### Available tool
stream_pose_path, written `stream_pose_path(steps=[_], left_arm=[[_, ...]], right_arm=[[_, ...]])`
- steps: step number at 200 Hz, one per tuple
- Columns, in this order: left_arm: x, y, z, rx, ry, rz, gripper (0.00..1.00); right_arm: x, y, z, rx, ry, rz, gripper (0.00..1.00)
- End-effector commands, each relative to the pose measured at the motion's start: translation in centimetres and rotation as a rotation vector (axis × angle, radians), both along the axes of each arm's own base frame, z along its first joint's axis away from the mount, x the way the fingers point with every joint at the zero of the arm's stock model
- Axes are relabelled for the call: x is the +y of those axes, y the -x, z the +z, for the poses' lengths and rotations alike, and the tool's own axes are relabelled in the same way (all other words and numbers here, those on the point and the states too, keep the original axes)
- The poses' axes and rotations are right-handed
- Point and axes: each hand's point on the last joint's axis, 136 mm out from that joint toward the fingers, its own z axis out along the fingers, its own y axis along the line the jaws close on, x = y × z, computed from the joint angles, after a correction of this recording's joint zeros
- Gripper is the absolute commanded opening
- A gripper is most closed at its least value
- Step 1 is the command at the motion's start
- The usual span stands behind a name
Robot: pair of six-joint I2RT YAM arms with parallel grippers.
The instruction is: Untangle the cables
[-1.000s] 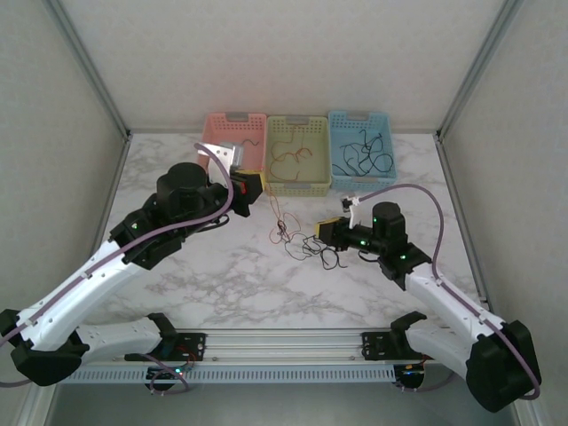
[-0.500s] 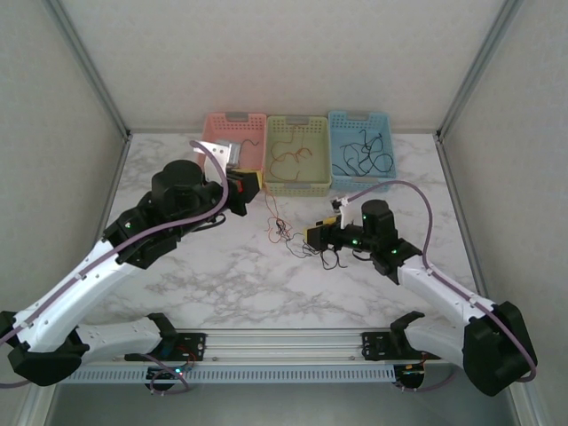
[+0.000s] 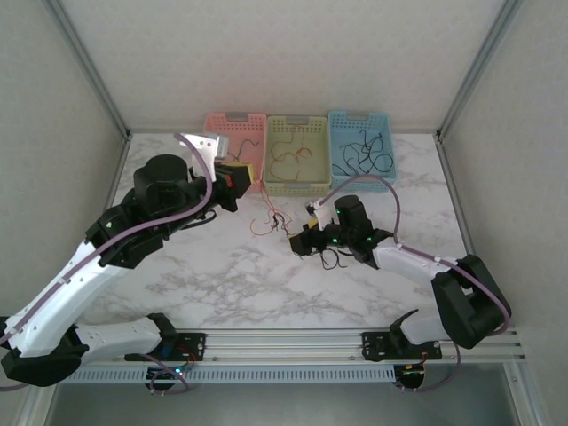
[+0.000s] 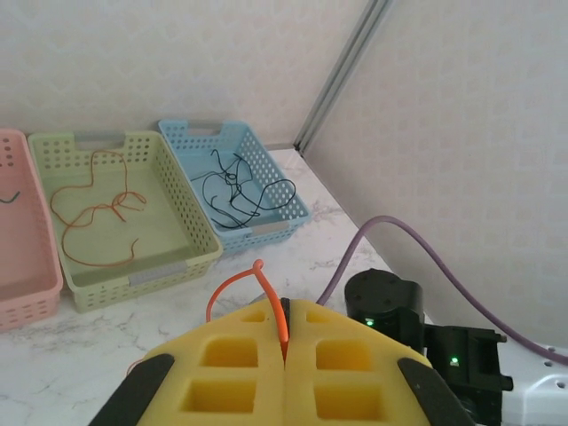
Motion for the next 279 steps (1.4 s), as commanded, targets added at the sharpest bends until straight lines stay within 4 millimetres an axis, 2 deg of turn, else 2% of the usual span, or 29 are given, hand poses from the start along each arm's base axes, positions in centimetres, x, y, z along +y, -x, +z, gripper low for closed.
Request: stream_pose_path(steps=[1,27,79,100,104,138,159,180,208,227,232,237,250,279], left_arm=[[1.7,1.0,2.4,-0.053,0.017,0.016,0.0],[2.2,1.5,3.0,-0.064,0.028,0.01,0.0],[3.4,2.7,4.0,-0.08,0.06,0.008,0.0],[3.8,3.0,4.3,-0.085,0.07,0.011,0.0],[3.8,3.0,4.3,-0.085,0.07,0.011,0.0],[4.2,3.0,4.1,-0.082,0.064,0.023,0.0],[4.2,3.0,4.0,-0.078,0.063,0.022,0.0],[4.3,3.1,4.0,-0.079,0.065,0.025,0.0],[4.6,2.9,3.8,-0.082,0.054,0.04,0.0],[4.7,2.9,3.6,-0.082,0.048,0.045,0.0],[4.8,2.9,3.7,-0.084,0.05,0.048,0.0],[4.9,2.9,3.6,-0.084,0.048,0.051,0.0],[5.3,3.0,3.6,-0.091,0.043,0.065,0.0],[7.3,2.2,3.0,-0.111,-0.018,0.169,0.0]], right_arm=[[2.0,1.4,1.0,-0.063,-0.019,0.136,0.81],[3.4,1.6,1.3,-0.127,-0.033,0.178,0.82],[6.1,1.5,0.8,-0.135,-0.05,0.235,0.76],[7.3,1.9,0.6,-0.141,-0.076,0.269,0.76],[8.1,2.9,0.5,-0.142,-0.081,0.299,0.76],[10.2,4.1,-0.2,-0.147,-0.118,0.345,0.8],[11.2,3.9,-0.8,-0.151,-0.126,0.341,0.81],[12.1,3.3,-0.9,-0.147,-0.146,0.326,0.77],[13.1,3.5,-1.3,-0.128,-0.18,0.331,0.64],[13.3,3.9,-2.0,-0.11,-0.173,0.345,0.49],[13.2,4.0,-2.1,-0.109,-0.173,0.347,0.42],[13.2,4.2,-2.2,-0.109,-0.172,0.357,0.29],[12.9,4.4,-2.6,-0.101,-0.153,0.363,0.09],[12.3,4.8,-2.9,-0.095,-0.148,0.354,0.01]])
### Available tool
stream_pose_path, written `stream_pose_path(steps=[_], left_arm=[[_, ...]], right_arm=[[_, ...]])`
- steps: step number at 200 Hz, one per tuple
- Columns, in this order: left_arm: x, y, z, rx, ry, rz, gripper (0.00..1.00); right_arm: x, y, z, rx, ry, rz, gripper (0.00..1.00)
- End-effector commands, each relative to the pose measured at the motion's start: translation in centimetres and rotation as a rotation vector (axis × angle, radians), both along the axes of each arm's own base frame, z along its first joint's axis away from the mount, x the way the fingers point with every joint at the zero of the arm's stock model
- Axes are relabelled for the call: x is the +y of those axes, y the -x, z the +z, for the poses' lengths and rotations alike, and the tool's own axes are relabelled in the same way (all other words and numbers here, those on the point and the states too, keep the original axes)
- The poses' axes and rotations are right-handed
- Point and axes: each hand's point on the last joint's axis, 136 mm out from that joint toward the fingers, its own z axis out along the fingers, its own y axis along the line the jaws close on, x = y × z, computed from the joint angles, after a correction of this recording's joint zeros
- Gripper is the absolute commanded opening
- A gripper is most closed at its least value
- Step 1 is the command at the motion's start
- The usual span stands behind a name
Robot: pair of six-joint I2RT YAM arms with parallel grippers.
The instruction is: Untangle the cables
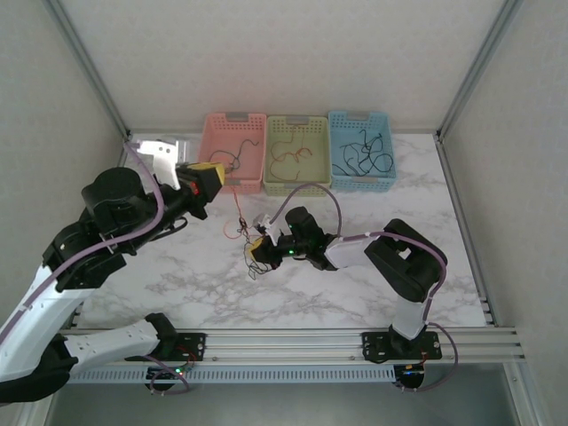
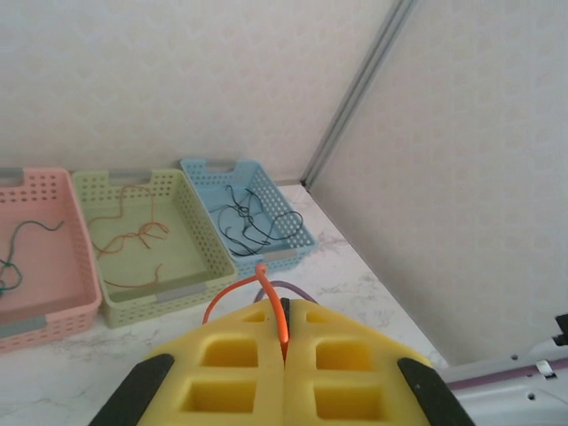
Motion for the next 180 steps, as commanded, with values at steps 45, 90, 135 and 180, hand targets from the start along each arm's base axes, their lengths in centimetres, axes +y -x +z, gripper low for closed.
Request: stream_pose_path(steps=[45,90,135,180], left_arm=[[10.4,-0.5,1.3,-0.107,-0.132,0.443,0.0],[18.6,1.8,3.4,-0.178,-0.142,0.745,0.0],[19.1,3.3,4.6,-0.228,-0.078,0.679,0.0],[12.1,1.7,4.5,-0.196,-0.142,0.403,0.0]], right_arm=[[-3.1,-2.1,-1.5,0.02,0.044,-0.185,0.0],[-10.3,-8.9,-2.3,0.112,-0.003,-0.611,0.0],[-11.6,-9.7,-2.9,0.167,-0.03,-0.665,0.0],[-12.4,-9.4,-2.0,0.143,-0.029,-0.687,0.0]])
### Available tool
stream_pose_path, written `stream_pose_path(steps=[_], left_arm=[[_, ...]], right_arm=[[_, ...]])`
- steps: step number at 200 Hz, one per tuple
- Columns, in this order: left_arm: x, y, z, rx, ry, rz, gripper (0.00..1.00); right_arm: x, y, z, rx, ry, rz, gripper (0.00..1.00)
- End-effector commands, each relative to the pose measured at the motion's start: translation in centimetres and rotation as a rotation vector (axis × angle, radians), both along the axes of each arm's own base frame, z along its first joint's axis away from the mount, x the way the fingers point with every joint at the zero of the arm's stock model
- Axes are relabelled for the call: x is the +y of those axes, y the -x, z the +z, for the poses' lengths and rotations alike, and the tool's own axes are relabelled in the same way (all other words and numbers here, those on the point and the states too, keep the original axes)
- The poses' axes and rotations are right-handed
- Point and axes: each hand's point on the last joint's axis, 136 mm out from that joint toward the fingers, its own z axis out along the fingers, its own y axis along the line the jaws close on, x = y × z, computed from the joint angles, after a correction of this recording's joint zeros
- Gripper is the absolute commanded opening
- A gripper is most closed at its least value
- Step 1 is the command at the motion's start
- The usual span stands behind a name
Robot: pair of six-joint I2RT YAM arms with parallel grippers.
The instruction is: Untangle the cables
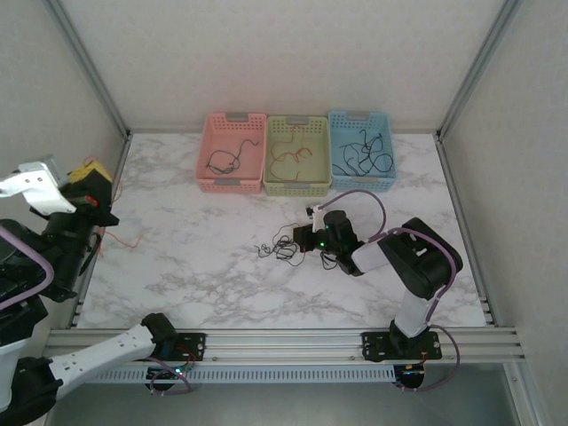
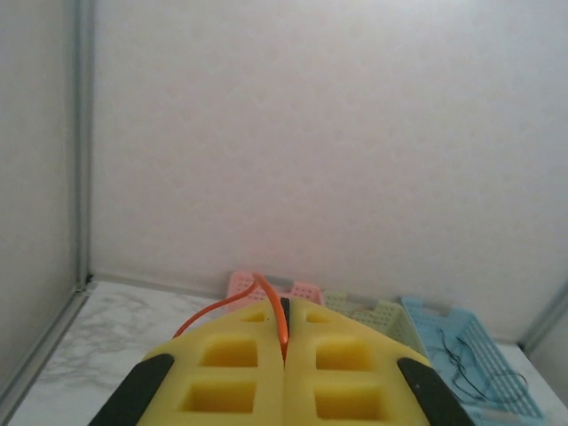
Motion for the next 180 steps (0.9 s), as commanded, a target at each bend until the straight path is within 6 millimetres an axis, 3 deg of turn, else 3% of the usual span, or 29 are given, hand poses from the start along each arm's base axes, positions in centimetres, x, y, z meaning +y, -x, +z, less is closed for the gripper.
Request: stream_pose_path(steps=[1,49,80,85,130,180], left_arm=[[-4.9,-1.4,-0.3,0.055,-0.083,-0.16,0.0],[-10.4,-4.4,-0.7,0.124,-0.145,-0.259,0.0],[-14.1,-7.3,0.5,0.129,-0.137,-0.324,0.0],[-14.8,-7.9,0.8,0.13,-0.13,-0.34,0.0],[-20.1,-15.5,1.0,0.184,-0.038,-0.448,0.0],[-25.5,-23.3,-2.1,0.264,-0.034,-0.513,0.0]], right_arm=[[-0.5,-0.1,2.2,-0.052,-0.024,-0.034,0.0],[-3.6,1.1,5.8,-0.127,0.003,-0.092,0.0],[-6.3,1.1,7.2,-0.12,0.045,-0.186,0.0],[-7.0,1.7,6.1,-0.098,0.061,-0.194,0.0],[-10.0,2.2,5.7,-0.104,-0.008,-0.312,0.0],[-11.6,2.7,4.6,-0.062,-0.038,-0.394,0.0]])
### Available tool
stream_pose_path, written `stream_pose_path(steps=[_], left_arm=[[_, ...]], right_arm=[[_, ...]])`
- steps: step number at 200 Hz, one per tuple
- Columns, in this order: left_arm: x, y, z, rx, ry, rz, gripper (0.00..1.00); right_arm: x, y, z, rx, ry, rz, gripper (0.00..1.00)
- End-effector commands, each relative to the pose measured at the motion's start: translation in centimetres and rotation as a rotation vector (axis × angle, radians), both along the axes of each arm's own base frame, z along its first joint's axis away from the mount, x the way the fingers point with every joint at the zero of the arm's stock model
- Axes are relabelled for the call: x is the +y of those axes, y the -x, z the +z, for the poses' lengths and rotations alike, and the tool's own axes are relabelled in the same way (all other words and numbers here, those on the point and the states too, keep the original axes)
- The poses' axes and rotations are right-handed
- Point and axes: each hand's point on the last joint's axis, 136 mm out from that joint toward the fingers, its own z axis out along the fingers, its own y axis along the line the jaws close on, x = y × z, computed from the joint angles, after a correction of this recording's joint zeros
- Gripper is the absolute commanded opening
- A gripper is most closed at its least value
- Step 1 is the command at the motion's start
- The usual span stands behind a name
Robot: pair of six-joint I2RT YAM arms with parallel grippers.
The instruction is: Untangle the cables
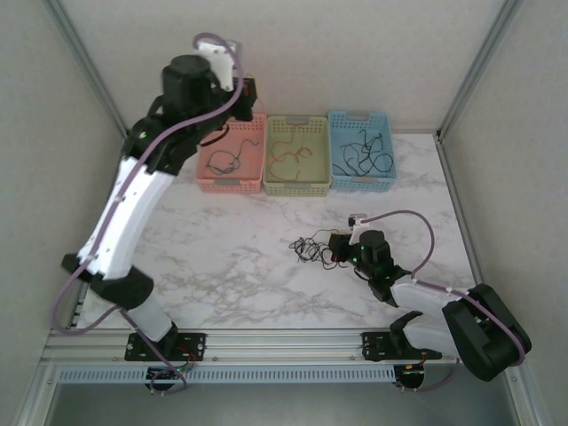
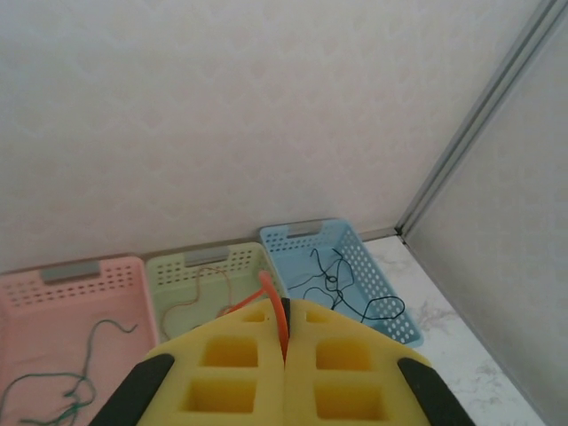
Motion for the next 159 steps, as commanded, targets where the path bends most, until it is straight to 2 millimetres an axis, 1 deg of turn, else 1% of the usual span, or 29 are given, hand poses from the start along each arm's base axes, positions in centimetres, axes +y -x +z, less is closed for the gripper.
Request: stream_pose_path(steps=[1,24,37,66,80,102,113,132,159], left_arm=[[-2.3,-1.5,-0.2,0.028,0.052,-0.081,0.0],[-4.0,-3.9,-1.1,0.038,0.069,-0.104,0.0],[-4.9,-5.3,-2.0,0.047,0.061,-0.103,0.0],[-5.9,-8.4,-4.0,0.057,0.074,-0.095,0.0],[-5.9,-9.9,-5.0,0.063,0.083,-0.079,0.0],[-6.1,-12.0,-7.4,0.099,0.096,-0.069,0.0],[-6.0,-13.1,-9.1,0.13,0.088,-0.053,0.0],[-6.0,-14.4,-11.5,0.167,0.068,-0.031,0.0],[-6.8,-16.0,-15.1,0.205,0.043,-0.029,0.0]], right_arm=[[-0.8,-0.7,0.9,-0.025,-0.046,-0.067,0.0],[-0.8,-0.9,0.5,-0.006,-0.047,-0.08,0.0],[-0.6,-1.0,0.3,0.003,-0.047,-0.077,0.0],[-0.7,-1.0,0.3,0.006,-0.05,-0.08,0.0],[-0.8,-0.9,0.3,0.005,-0.052,-0.083,0.0],[-0.9,-0.9,0.2,0.006,-0.053,-0.089,0.0],[-1.0,-0.8,0.2,0.006,-0.053,-0.089,0.0],[-1.0,-0.8,0.2,0.005,-0.055,-0.089,0.0],[-1.1,-0.9,0.1,0.01,-0.057,-0.094,0.0]])
